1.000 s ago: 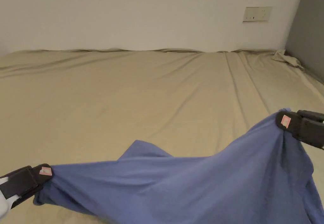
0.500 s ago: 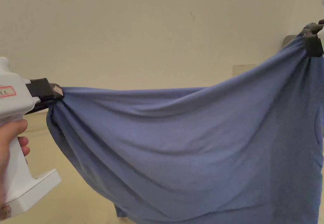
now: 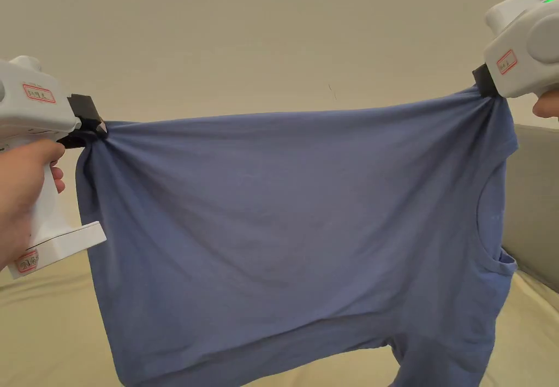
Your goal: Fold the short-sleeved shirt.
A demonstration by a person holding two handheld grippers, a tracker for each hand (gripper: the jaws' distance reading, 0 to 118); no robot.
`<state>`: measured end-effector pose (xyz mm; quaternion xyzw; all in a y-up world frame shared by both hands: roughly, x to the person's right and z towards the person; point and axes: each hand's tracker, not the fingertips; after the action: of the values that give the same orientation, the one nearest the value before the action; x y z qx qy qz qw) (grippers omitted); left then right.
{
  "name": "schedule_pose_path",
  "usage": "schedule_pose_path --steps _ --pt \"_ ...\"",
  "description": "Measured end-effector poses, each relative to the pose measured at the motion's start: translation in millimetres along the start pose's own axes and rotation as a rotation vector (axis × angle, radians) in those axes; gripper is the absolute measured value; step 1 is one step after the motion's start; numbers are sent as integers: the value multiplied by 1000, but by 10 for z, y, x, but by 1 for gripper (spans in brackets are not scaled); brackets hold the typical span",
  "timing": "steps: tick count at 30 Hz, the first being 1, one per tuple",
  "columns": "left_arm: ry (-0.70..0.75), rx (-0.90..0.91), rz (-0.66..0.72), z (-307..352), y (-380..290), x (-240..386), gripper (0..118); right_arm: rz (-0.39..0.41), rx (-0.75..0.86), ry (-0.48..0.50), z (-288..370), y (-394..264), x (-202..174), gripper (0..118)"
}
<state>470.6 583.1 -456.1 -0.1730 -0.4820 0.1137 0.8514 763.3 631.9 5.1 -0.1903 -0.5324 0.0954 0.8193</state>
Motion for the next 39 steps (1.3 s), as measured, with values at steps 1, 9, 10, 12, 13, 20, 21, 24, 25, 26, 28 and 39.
schedule_pose_path --steps 1,9,10,12,13,20,21,24,25,26,28,39 --pt "1 -2 -4 -31 -17 1 4 -4 -9 5 -49 -12 -8 4" --pt "53 -226 -46 -550 -902 -197 4 66 -203 106 -694 -797 -460 4" --pt "54 -267 -47 -626 -1056 -248 4 83 -216 117 -768 -956 -535 4" --pt "74 -349 -18 -766 -1420 -372 4 70 -252 161 -907 -1341 -707 4" --pt "75 -384 -6 -772 -1620 -407 4 75 -291 177 -984 -1522 -791 4" --pt "87 -582 88 -814 -2875 -802 4 57 -468 272 -1181 -2892 -1341 4" --pt "88 -603 81 -811 -3031 -874 4 42 -485 284 -1146 -3084 -1395 4" --pt "85 -671 92 -655 -3433 -1073 4 1 -531 328 -934 -3605 -1495 4" --pt "77 -674 102 -582 -3532 -1126 4 -8 -532 337 -835 -3741 -1496 4" --pt "64 -690 100 -469 -3632 -1183 4 -22 -538 367 -708 -3900 -1488 4" --pt "72 -699 81 -252 -3799 -1262 4 -26 -530 383 -426 -4135 -1456 4" --pt "21 -753 129 1141 -3865 -1620 4 -174 -554 447 1044 -4730 -834 4"
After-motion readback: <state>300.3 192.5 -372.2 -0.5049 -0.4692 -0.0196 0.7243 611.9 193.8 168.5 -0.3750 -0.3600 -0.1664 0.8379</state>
